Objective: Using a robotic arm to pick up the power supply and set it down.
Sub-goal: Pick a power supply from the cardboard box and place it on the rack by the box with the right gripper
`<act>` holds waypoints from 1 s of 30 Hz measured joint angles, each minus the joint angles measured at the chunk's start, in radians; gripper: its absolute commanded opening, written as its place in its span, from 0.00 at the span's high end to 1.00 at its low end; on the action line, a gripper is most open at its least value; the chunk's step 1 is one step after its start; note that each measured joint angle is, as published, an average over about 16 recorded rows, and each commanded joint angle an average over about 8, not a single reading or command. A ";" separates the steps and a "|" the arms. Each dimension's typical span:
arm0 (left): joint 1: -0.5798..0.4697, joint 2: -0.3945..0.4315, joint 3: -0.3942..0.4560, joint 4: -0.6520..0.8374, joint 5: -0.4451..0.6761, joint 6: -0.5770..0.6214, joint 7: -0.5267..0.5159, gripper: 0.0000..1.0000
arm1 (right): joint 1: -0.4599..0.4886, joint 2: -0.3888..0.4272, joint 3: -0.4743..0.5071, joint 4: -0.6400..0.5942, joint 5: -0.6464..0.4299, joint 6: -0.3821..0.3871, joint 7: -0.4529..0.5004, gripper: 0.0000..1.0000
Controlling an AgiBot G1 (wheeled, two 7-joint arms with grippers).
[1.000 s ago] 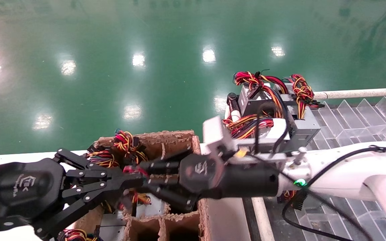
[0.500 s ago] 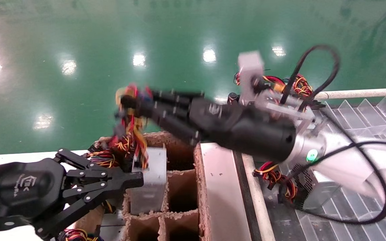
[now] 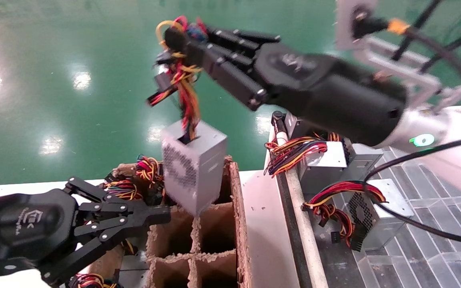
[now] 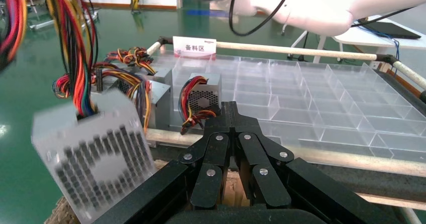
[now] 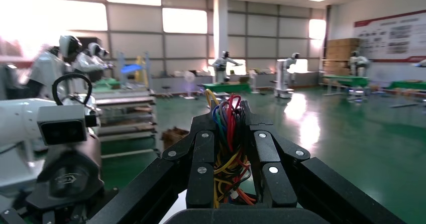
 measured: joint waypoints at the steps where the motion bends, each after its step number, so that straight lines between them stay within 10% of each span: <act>1: 0.000 0.000 0.000 0.000 0.000 0.000 0.000 1.00 | -0.008 0.019 0.008 0.031 0.002 0.020 0.006 1.00; 15: 0.000 0.000 0.000 0.000 0.000 0.000 0.000 1.00 | -0.206 0.339 0.149 0.350 0.098 0.205 0.062 1.00; 30: 0.000 0.000 0.000 0.000 0.000 0.000 0.000 1.00 | -0.493 0.646 0.301 0.373 0.315 -0.058 0.013 1.00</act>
